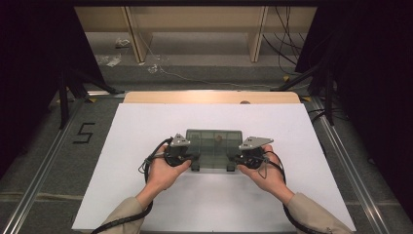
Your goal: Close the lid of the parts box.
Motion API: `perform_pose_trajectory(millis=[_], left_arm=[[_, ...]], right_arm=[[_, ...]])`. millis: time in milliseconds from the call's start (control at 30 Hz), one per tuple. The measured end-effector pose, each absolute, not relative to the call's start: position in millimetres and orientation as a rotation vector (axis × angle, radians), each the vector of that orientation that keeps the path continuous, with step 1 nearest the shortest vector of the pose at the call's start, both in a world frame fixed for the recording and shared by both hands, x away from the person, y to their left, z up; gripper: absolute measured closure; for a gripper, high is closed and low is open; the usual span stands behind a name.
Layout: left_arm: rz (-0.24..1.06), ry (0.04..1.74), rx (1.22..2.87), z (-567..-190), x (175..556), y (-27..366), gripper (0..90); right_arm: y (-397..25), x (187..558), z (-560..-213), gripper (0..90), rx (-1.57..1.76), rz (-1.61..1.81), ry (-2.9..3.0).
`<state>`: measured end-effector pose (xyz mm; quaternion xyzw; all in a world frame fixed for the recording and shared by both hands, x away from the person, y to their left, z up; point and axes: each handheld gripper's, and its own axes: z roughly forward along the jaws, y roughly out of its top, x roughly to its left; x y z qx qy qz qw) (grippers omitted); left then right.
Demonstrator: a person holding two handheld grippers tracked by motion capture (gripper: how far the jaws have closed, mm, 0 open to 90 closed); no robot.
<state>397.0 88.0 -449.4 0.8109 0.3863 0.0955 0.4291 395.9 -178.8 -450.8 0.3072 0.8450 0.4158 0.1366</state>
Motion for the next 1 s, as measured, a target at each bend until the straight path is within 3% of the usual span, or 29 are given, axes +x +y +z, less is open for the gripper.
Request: perform_pose_trajectory(millis=[467, 500, 533, 667, 767, 800, 833, 867, 1000], left_arm=[[0.325, 0.911, 2.049, -457, 397, 87, 89.1], [0.327, 0.899, 2.052, -457, 396, 88, 81.9], [0.324, 0.885, 2.057, -456, 395, 89, 81.9], [0.393, 0.807, 2.026, -448, 386, 98, 65.1], [0.462, 0.752, 1.971, -439, 380, 107, 43.2], [0.478, 0.754, 1.959, -437, 377, 111, 27.2], [0.482, 0.758, 1.951, -437, 374, 114, 27.2], [0.492, 0.770, 1.940, -436, 366, 124, 14.8], [0.488, 0.781, 1.919, -440, 353, 142, 6.9]], right_arm=[[-178, 395, -459, 90.0, 0.888, 1.238, 2.444], [-182, 395, -461, 90.0, 0.911, 1.277, 2.431], [-182, 395, -461, 90.0, 0.911, 1.277, 2.431], [-192, 392, -457, 75.7, 0.859, 1.336, 2.383], [-203, 390, -449, 63.7, 0.837, 1.397, 2.347], [-212, 385, -446, 56.0, 0.821, 1.442, 2.317], [-212, 385, -446, 56.0, 0.821, 1.442, 2.317], [-221, 380, -446, 46.8, 0.806, 1.465, 2.309], [-237, 368, -448, 38.6, 0.796, 1.497, 2.286]])
